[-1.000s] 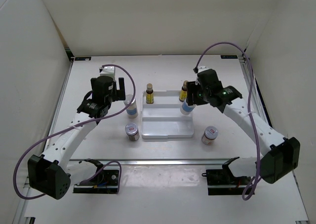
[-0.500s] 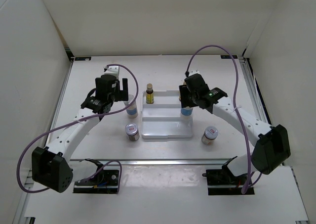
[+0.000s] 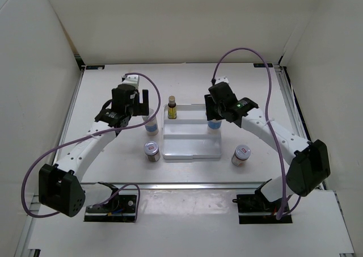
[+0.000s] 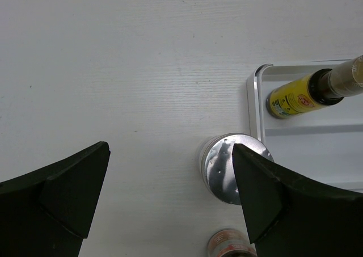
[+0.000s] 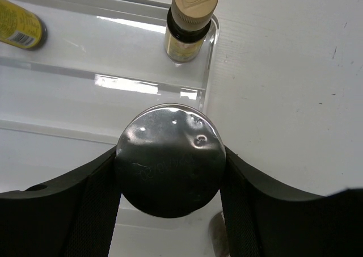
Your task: Organize the condiment bottles
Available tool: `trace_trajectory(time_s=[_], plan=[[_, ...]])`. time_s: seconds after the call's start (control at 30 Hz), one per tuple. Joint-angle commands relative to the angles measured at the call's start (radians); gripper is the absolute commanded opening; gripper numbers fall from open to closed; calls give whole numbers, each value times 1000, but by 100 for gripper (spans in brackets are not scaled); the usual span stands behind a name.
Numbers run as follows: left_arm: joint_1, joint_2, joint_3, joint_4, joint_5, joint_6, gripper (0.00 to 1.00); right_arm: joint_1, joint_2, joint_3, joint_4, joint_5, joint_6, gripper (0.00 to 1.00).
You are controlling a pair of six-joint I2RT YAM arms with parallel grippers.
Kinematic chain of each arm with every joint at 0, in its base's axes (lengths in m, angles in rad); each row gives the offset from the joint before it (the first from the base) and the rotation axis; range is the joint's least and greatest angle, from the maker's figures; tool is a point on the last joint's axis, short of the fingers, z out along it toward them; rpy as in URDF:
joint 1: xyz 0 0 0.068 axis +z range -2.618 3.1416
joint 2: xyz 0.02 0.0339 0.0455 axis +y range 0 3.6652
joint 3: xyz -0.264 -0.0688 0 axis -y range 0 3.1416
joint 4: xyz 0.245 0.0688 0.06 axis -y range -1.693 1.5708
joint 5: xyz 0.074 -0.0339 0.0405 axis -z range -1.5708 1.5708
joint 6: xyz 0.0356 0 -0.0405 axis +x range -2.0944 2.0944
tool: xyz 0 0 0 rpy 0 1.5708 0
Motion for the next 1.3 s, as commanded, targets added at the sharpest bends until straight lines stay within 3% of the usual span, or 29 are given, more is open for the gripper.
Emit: trace_trajectory(time_s=[0.0, 0.53, 0.63, 0.67, 0.77, 0.8, 0.9, 1.27], plan=[[3, -18, 39, -3, 17, -8, 100, 3, 9, 68, 36, 69, 6, 0], [3, 42, 48, -3, 77, -17, 100, 3, 62, -30, 114, 41, 56, 4], [3, 51, 57, -3, 97, -17, 100, 3, 62, -31, 114, 32, 65, 22], [3, 62, 57, -3, 109, -17, 100, 3, 62, -31, 114, 32, 65, 39], [3, 82, 66, -12, 135, -17, 100, 22, 41, -31, 100, 43, 88, 69], [3, 93, 67, -12, 136, -17, 100, 22, 29, -31, 89, 55, 88, 84], [3, 102, 67, -12, 159, -17, 100, 32, -25, -31, 62, 109, 108, 100], [3, 131, 76, -12, 232, -17, 100, 42, -224, -41, 5, 118, 118, 100]])
